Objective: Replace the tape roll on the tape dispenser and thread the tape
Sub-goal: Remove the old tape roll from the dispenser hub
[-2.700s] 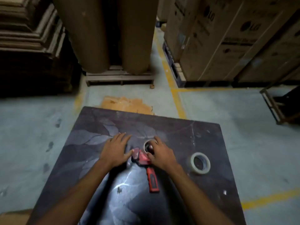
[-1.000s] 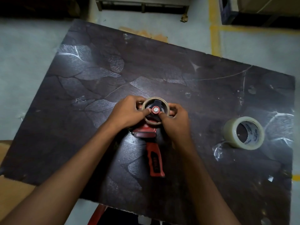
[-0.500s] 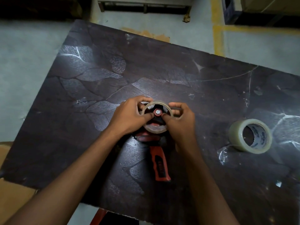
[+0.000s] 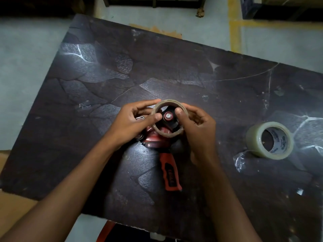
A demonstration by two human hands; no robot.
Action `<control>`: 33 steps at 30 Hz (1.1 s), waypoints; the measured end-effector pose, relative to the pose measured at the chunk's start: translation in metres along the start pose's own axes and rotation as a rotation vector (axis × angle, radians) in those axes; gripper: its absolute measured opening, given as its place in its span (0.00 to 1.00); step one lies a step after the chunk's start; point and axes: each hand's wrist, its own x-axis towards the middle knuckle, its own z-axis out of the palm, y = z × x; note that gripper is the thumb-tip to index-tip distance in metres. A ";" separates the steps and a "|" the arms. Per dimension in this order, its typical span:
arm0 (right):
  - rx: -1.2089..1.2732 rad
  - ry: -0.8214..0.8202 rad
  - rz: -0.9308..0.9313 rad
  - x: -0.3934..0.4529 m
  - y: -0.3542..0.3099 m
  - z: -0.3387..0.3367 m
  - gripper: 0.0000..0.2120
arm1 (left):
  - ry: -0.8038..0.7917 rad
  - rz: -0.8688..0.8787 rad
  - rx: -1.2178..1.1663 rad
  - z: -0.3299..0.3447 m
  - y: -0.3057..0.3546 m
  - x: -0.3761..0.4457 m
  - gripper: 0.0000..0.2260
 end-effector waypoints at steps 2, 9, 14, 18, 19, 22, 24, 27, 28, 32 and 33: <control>0.072 0.056 -0.018 -0.004 0.001 -0.001 0.06 | -0.002 0.019 0.007 0.000 -0.001 -0.004 0.23; -0.126 0.172 -0.122 -0.044 0.025 -0.055 0.11 | 0.058 0.105 0.112 0.007 -0.006 -0.009 0.19; -0.512 0.182 -0.161 -0.079 0.054 -0.108 0.09 | 0.080 0.114 0.127 0.011 -0.008 -0.007 0.17; -0.732 0.245 -0.244 -0.090 0.058 -0.129 0.12 | 0.087 0.117 0.141 0.013 -0.007 -0.006 0.17; -0.781 0.238 -0.250 -0.089 0.055 -0.129 0.13 | 0.090 0.122 0.144 0.013 -0.007 -0.007 0.17; -0.966 0.100 -0.273 -0.090 0.045 -0.122 0.15 | 0.098 0.136 0.153 0.014 -0.007 -0.007 0.16; -1.001 0.076 -0.274 -0.090 0.042 -0.117 0.12 | 0.101 0.145 0.166 0.014 -0.007 -0.007 0.17; -0.932 0.109 -0.281 -0.090 0.040 -0.119 0.08 | 0.110 0.150 0.168 0.016 -0.008 -0.006 0.17; -0.899 0.124 -0.288 -0.089 0.039 -0.121 0.08 | 0.109 0.151 0.159 0.018 -0.008 -0.005 0.17; -0.825 0.207 -0.345 -0.083 0.033 -0.128 0.06 | 0.068 0.168 0.154 0.029 -0.011 0.003 0.17; -0.814 0.262 -0.377 -0.081 0.031 -0.132 0.05 | 0.060 0.169 0.154 0.031 -0.012 0.005 0.17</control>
